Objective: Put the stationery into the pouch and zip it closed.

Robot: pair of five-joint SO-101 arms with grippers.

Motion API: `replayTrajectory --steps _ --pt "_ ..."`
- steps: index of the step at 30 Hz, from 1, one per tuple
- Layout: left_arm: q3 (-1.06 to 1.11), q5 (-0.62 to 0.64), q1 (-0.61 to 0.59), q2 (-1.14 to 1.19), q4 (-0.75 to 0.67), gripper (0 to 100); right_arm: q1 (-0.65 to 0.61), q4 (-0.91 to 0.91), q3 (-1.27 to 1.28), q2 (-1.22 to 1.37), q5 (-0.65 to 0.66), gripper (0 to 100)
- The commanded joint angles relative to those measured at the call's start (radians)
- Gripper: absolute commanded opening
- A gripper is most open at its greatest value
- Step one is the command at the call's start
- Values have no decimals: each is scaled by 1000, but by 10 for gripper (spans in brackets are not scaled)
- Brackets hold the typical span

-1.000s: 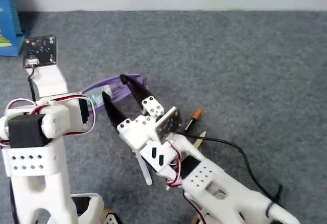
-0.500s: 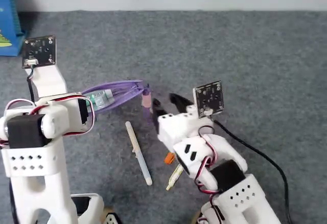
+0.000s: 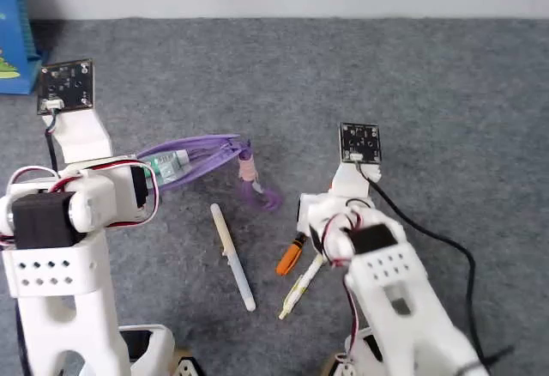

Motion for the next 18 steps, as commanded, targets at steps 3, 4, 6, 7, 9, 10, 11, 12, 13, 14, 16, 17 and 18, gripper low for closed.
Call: replayTrajectory --steps 3,4,6,7,9,10,11,12,13,14,16,17,18 --pt "-4 6 0 -5 20 12 15 -125 -107 217 -6 155" --pt "-4 6 0 -5 20 12 27 -125 -129 251 -8 155" --pt "4 6 0 -5 20 12 54 -122 -184 317 -9 155" --pt "8 6 0 -5 20 12 70 -122 -210 351 -9 155" --pt "16 6 0 -5 20 12 91 -122 -258 418 -9 155" --pt "16 6 0 -5 20 12 97 -122 -278 449 -9 155" --pt "16 6 0 -5 20 12 99 -122 -298 479 -9 155" --pt "16 6 0 -5 20 12 99 -122 -315 509 -9 155" --pt "16 6 0 -5 20 12 99 -122 -330 538 -9 155" --pt "16 6 0 -5 20 12 99 -122 -347 564 -9 155" --pt "16 6 0 -5 20 12 99 -122 -371 607 -8 154" --pt "16 6 0 -5 20 12 99 -120 -381 621 -6 154" --pt "16 6 0 -5 20 12 99 -117 -391 628 -5 151"
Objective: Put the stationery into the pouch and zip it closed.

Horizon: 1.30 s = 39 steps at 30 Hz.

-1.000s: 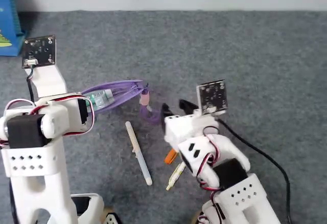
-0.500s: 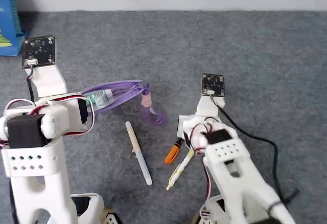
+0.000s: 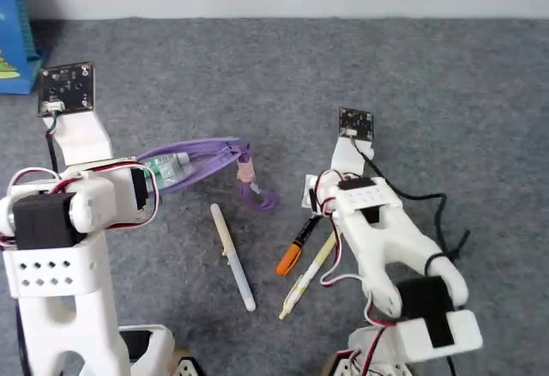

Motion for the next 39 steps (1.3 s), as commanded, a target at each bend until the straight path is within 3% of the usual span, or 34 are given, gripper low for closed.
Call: replayTrajectory --steps 1,5,14,21,26,31,39 --pt "-4 6 0 -3 20 12 8 5 -83 18 -5 136" --pt "-4 6 0 -3 20 12 2 56 -120 27 -3 2" --pt "-4 6 0 -3 20 12 2 159 -117 -42 -5 8" --pt "-4 6 0 -3 20 12 -18 357 -118 -367 -3 8" --pt "-4 6 0 -3 20 12 -108 444 -118 -680 38 7" --pt "-4 6 0 -3 20 12 -237 435 -118 -915 120 7" --pt "-4 6 0 -3 20 12 -397 223 -117 -1078 181 7"
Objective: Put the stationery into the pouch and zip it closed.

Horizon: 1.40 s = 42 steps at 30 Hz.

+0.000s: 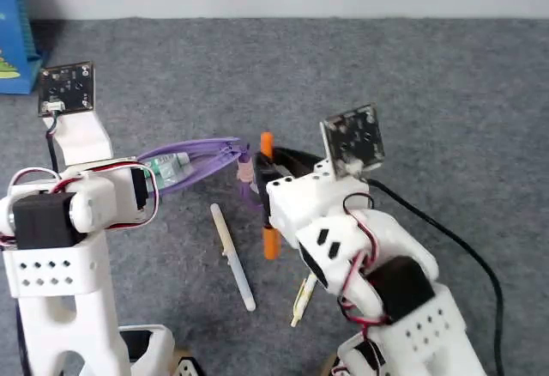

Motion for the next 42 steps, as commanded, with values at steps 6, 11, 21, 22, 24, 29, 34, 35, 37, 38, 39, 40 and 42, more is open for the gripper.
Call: replayTrajectory --steps 6,11,21,22,24,29,34,35,37,38,39,40,42 --pt "-4 6 0 -3 20 12 -117 -298 -49 -51 11 7" --pt "-4 6 0 -3 20 12 -119 -631 38 -48 12 7" --pt "12 5 0 -3 17 12 -114 -1194 290 82 15 7" --pt "12 5 0 -3 17 12 -114 -1233 293 114 15 7" --pt "12 5 0 -3 17 12 -101 -1310 292 177 15 7" --pt "12 5 0 -3 17 12 -93 -1409 296 314 38 7" --pt "12 5 0 -3 17 12 -111 -1408 393 346 173 13" --pt "12 5 0 -3 17 12 -120 -1408 416 337 207 30" --pt "12 5 0 -3 17 12 -136 -1406 457 302 261 87" --pt "12 5 0 -3 17 12 -147 -1405 477 278 281 121" --pt "12 5 0 -3 17 12 -156 -1403 493 251 293 148" --pt "12 5 0 -3 17 12 -162 -1382 502 219 299 166" --pt "12 5 0 -3 17 12 -165 -1283 497 145 298 165"
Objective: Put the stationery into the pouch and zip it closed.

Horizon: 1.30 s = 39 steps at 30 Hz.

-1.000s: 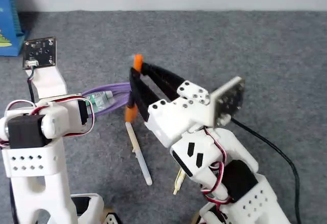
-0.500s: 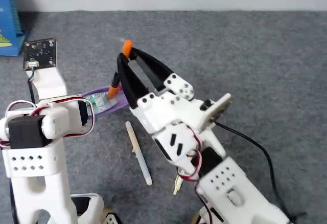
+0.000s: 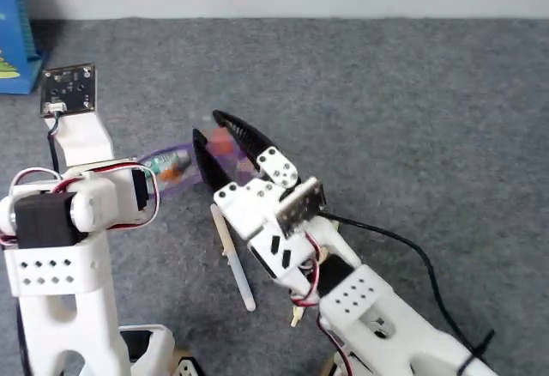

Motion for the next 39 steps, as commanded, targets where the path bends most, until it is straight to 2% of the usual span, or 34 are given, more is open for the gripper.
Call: replayTrajectory --steps 1,3,5,9,13,18,21,26,32,39 --pt "-4 5 0 -2 17 12 -7 142 -25 -147 20 157" --pt "-4 5 0 -2 17 12 4 278 -54 -225 -3 143" --pt "-4 5 0 -2 17 12 54 430 -95 -306 -89 136" --pt "-4 5 -2 -2 17 12 174 834 -230 -440 -276 133" --pt "-7 5 -2 -3 17 12 257 1196 -342 -473 -377 133" --pt "-8 5 -3 -3 17 12 323 1454 -351 -472 -460 133" --pt "-8 5 -51 -3 17 12 355 1581 -342 -455 -512 136" --pt "-8 5 -80 -3 18 12 369 1650 -245 -358 -552 136" --pt "-7 5 -81 -3 18 12 372 1534 -127 -189 -552 135" --pt "-7 5 -81 -3 18 12 430 1385 -120 61 -548 133"
